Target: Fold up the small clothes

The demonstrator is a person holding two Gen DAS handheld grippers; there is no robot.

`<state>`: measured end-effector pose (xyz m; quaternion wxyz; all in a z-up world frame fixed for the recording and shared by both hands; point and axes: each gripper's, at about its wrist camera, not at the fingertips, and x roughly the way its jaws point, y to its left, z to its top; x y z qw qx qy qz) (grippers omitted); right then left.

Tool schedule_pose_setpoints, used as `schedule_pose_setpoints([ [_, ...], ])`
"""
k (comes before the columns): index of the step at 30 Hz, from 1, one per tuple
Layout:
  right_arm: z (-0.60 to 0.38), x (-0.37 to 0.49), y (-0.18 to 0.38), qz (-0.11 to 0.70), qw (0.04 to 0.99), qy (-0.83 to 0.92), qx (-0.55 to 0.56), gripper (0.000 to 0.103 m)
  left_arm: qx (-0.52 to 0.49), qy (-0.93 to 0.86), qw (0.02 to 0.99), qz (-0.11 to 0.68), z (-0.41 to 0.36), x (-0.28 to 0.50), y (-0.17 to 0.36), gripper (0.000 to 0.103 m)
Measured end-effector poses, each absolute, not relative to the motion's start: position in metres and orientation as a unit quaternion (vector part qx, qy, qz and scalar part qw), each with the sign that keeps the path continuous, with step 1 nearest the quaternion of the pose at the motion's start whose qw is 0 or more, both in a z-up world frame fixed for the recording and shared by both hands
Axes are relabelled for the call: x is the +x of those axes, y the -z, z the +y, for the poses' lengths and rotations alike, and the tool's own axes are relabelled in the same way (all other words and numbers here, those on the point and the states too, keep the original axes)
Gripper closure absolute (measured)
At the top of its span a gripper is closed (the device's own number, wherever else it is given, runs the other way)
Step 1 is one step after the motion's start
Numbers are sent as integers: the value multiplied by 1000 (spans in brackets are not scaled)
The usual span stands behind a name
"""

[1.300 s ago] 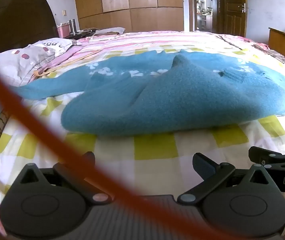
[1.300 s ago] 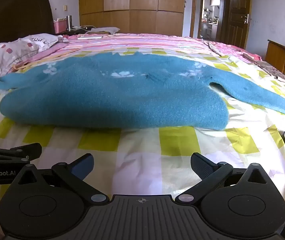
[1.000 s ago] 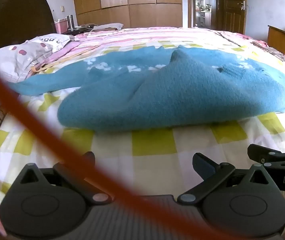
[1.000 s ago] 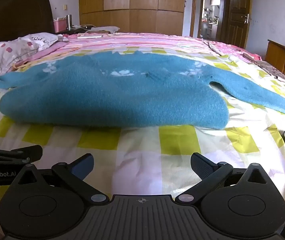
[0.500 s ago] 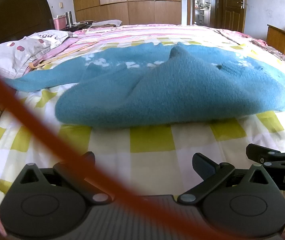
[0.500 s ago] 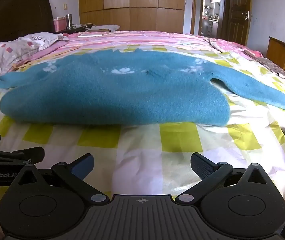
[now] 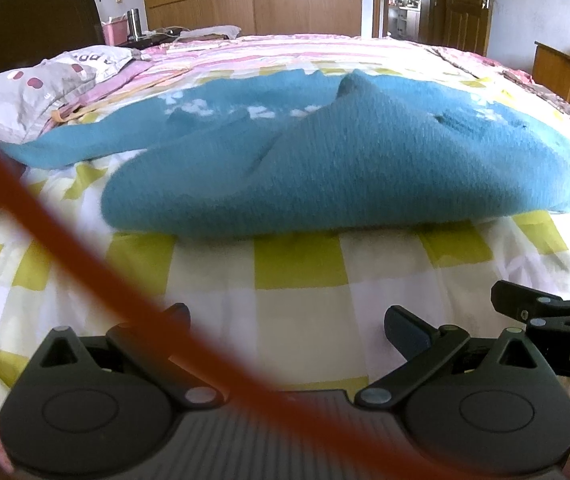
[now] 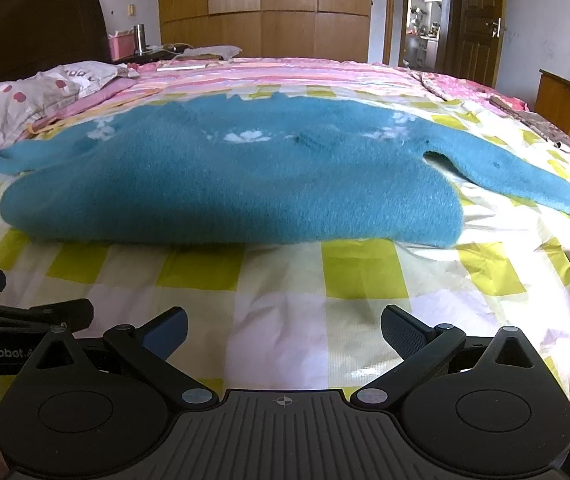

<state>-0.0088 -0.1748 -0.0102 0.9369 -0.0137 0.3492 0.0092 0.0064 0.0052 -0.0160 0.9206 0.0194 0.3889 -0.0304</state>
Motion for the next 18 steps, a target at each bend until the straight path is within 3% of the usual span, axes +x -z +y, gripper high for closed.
schedule_pose_setpoints([
  [18,-174,-6,16,363,932,-13,-15,1,0,40,912,408,11,10,23,0],
])
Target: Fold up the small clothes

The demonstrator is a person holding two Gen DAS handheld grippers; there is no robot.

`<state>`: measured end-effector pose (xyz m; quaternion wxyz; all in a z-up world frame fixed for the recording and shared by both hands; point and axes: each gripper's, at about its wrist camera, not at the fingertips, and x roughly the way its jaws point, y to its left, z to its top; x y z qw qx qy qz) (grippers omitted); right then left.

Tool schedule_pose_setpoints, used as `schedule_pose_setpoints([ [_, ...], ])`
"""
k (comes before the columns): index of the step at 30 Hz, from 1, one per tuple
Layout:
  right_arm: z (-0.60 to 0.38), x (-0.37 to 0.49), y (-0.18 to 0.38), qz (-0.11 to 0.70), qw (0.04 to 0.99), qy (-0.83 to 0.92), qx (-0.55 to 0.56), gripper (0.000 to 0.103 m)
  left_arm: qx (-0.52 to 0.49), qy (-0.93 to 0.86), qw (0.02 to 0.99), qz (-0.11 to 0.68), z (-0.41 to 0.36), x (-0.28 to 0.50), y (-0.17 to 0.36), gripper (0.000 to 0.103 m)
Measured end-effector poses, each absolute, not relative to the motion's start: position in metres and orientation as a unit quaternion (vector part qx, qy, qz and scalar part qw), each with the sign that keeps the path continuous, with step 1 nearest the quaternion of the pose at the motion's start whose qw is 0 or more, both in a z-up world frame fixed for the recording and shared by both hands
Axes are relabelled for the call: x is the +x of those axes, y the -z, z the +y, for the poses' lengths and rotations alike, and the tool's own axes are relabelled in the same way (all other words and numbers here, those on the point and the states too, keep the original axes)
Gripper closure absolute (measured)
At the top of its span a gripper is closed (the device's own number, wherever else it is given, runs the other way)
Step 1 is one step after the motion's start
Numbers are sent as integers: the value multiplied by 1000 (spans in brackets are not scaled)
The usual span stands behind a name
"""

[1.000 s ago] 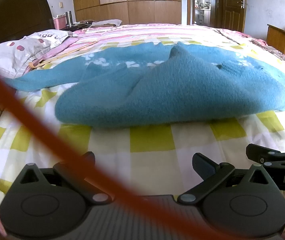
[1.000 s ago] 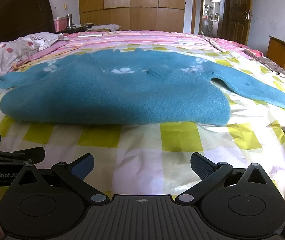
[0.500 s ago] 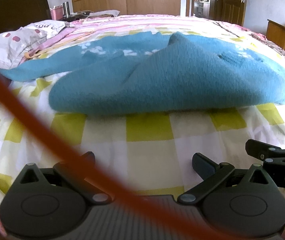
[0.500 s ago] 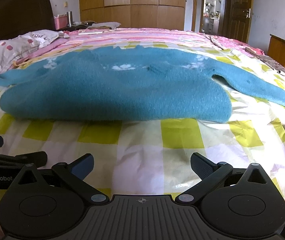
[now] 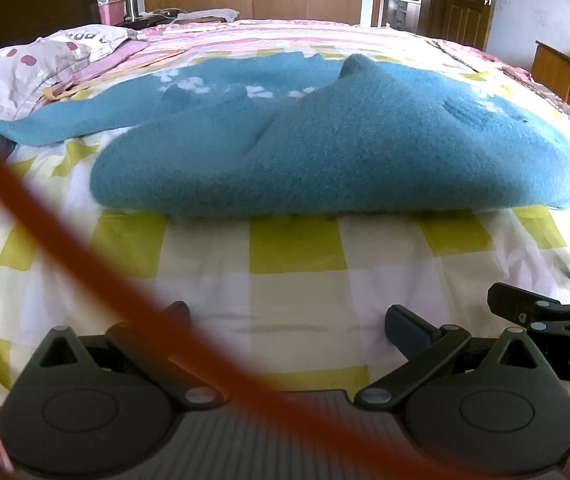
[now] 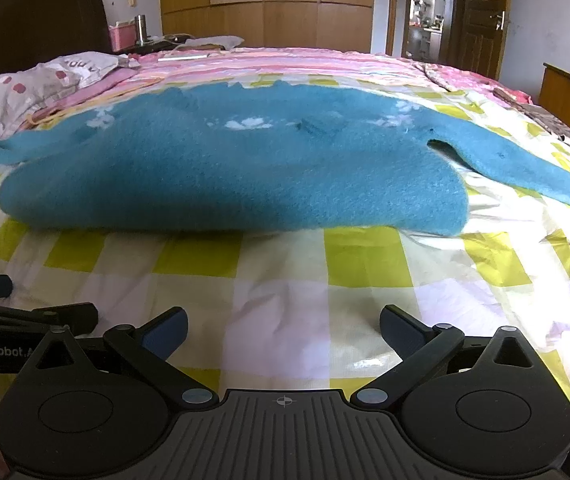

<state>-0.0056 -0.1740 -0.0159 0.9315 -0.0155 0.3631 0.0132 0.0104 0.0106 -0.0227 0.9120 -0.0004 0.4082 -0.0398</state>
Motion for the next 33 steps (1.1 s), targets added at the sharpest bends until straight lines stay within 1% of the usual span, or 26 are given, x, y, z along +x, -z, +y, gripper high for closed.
schedule_pose_setpoints([
  [17,-176,-8,13,357,934,-16,-7,3,-8,41,915,401,14,8,17,0],
  [33,-175,-10,4,349,937,-29,2,12,-7,44,923,382,13,6,5,0],
])
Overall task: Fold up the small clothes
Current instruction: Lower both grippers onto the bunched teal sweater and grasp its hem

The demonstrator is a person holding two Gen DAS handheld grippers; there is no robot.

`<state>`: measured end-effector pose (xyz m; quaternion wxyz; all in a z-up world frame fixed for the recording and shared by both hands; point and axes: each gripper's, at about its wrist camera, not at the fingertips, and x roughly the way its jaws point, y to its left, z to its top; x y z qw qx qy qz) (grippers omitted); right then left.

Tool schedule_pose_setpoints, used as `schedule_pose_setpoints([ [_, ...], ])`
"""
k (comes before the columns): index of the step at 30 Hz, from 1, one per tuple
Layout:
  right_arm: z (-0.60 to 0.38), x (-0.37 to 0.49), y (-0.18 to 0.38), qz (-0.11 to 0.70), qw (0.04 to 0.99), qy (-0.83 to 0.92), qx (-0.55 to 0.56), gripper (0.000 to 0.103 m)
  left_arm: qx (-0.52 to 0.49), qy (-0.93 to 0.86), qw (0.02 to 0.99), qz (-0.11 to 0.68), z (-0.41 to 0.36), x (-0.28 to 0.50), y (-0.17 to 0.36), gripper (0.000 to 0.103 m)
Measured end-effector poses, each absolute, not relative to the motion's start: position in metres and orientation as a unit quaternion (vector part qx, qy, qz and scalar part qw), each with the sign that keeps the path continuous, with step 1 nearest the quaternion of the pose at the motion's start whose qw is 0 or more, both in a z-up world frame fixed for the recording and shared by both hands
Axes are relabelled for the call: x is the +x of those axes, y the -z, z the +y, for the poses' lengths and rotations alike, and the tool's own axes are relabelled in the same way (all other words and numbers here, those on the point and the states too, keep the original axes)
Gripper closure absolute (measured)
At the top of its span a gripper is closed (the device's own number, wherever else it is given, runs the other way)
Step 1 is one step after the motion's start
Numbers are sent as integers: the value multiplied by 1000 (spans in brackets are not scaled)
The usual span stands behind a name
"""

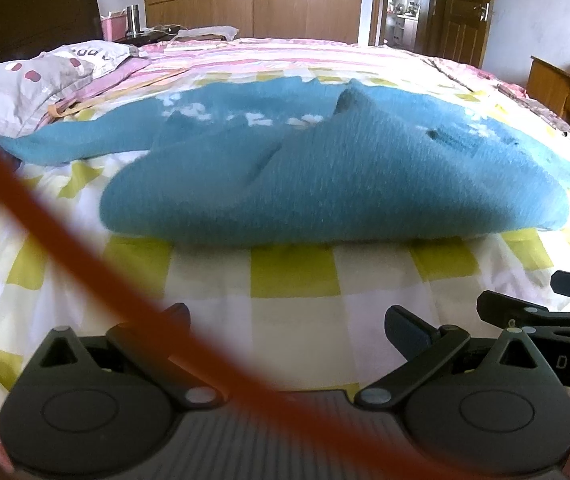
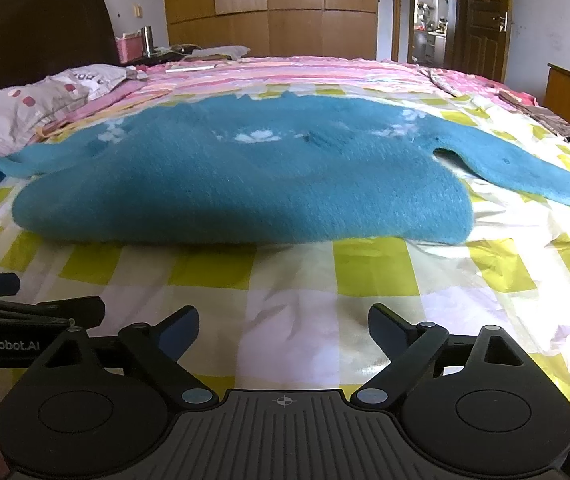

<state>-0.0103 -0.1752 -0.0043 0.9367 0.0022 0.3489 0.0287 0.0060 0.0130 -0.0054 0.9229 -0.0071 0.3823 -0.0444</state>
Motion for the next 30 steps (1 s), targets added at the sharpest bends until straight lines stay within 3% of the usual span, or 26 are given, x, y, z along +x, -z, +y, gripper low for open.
schedule_pose_setpoints([
  [18,-174,-9,-3,346,937,-51,18,30,-17,62,925,375,17,9,-6,0],
  [30,-178,12,-43,299,951,-71,17,32,2,72,943,326,31,23,-44,0],
])
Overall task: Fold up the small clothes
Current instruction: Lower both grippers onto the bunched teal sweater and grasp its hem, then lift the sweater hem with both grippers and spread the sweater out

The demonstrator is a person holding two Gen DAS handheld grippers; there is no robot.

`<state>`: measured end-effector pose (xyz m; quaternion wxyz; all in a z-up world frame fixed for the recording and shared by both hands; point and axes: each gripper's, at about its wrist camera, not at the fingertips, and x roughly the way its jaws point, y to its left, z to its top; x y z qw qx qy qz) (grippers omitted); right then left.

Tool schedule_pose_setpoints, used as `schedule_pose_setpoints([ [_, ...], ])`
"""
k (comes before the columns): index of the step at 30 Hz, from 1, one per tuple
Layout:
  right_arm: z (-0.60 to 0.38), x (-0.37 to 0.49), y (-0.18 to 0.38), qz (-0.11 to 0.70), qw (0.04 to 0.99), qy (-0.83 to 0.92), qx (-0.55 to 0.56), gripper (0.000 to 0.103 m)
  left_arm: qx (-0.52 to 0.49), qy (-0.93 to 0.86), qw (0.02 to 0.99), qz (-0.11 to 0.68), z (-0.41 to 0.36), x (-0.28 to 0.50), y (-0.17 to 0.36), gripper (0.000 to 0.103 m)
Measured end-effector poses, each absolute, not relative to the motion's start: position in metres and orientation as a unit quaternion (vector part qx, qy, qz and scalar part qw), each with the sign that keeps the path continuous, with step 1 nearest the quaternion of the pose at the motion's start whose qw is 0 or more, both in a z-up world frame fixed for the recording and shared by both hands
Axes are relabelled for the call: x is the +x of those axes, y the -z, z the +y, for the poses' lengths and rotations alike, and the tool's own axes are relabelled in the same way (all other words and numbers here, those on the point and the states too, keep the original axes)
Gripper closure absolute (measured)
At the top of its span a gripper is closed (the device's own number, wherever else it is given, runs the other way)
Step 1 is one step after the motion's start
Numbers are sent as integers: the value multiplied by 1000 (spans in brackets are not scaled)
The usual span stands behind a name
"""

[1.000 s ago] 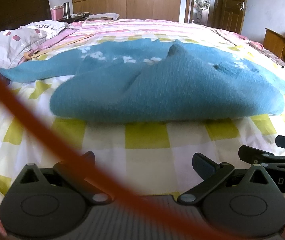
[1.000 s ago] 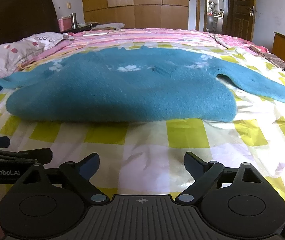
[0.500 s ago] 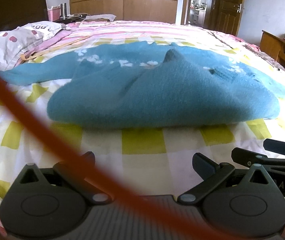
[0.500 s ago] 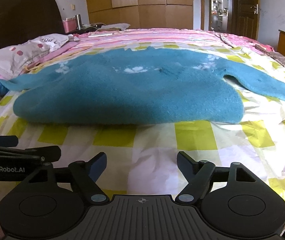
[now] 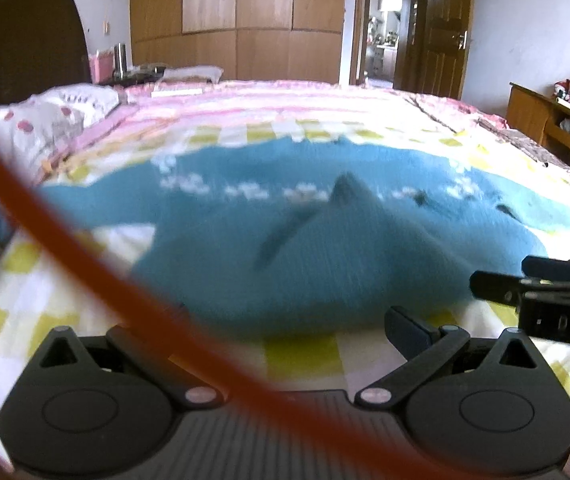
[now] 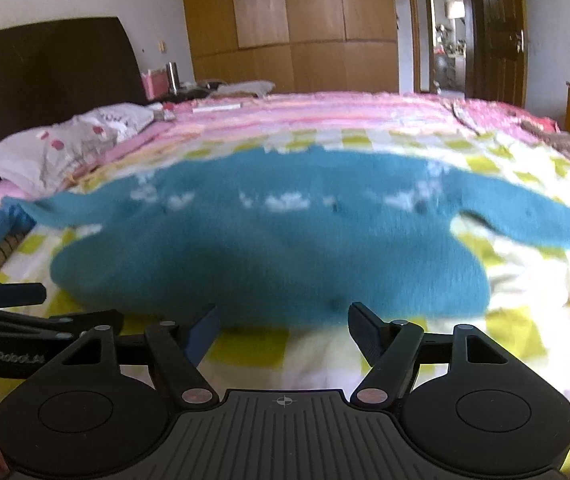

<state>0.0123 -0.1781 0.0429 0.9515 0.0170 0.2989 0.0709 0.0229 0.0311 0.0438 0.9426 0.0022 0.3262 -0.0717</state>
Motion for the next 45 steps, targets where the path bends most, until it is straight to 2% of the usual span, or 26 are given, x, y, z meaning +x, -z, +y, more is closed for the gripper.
schedule_pose_setpoints([
  [16,-185,127,-60,325,941,-94,2,33,43,75,947,309,72,116,-48,0],
  [26,-198,190,-42,369,925,-86,15,33,29,120,934,337,76,172,-24,0],
  [36,-223,216,-22,442,888,-116,60,31,-9,201,894,401,82,185,-9,0],
  [39,-232,208,-26,468,863,-165,94,29,-27,233,881,411,82,177,-8,1],
  [45,-234,176,-40,495,826,-241,120,30,-52,273,862,423,91,150,-10,14],
])
